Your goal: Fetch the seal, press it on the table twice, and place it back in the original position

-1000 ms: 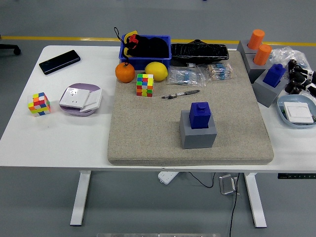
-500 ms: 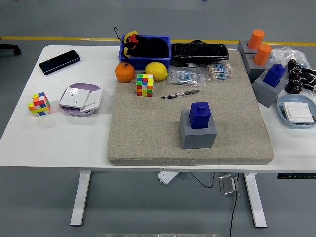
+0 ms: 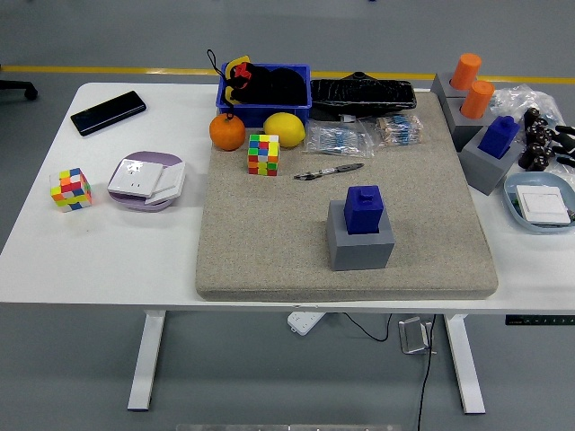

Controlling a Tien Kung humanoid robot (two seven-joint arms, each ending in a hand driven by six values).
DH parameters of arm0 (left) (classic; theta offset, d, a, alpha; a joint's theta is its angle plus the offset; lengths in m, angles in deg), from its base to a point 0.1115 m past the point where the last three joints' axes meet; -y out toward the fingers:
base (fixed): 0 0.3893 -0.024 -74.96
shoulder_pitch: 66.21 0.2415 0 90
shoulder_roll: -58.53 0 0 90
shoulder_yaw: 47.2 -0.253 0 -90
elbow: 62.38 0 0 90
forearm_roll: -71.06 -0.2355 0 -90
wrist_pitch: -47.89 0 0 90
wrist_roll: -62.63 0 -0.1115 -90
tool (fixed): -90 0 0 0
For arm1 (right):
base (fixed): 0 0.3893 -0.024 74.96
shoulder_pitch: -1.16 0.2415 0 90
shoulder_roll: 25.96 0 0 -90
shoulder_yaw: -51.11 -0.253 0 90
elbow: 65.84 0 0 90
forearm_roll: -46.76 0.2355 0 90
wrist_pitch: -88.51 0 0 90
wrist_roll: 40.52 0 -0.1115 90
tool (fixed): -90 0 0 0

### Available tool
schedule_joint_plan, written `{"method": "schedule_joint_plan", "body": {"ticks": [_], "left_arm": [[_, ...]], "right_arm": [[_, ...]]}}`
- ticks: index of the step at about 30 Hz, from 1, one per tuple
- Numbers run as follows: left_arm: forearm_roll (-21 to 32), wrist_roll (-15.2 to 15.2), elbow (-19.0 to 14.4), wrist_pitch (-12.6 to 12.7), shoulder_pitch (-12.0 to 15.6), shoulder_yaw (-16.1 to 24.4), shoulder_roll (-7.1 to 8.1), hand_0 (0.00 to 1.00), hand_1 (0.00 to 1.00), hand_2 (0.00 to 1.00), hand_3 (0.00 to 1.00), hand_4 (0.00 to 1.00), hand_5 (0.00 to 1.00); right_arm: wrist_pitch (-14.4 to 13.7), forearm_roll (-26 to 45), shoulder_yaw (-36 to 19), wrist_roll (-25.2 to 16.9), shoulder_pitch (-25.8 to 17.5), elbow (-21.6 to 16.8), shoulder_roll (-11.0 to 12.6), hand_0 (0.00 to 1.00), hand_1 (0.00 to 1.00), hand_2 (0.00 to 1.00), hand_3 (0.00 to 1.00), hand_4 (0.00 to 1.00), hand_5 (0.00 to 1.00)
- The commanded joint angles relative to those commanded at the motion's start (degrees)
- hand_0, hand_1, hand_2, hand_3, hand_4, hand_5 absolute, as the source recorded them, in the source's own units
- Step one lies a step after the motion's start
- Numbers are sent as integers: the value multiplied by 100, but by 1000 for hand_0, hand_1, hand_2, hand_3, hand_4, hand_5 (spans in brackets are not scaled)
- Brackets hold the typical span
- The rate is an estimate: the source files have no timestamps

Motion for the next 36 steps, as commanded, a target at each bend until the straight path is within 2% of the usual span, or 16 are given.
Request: {"method": "schedule_joint_plan", "body": {"ticks": [17,36], "left_arm": [[45,3,13,-8,-15,-47,17,739,695,684,742,654,311],[16,13,8,6,-6,-28,23,739,695,684,742,653,312]], "right_arm": [[-99,-29,-52,-75,-78,6,-104,843,804,791,781,998,619],[-117,-57,-116,-60,-71,-73,-105,842,797,788,779,998,593]]}}
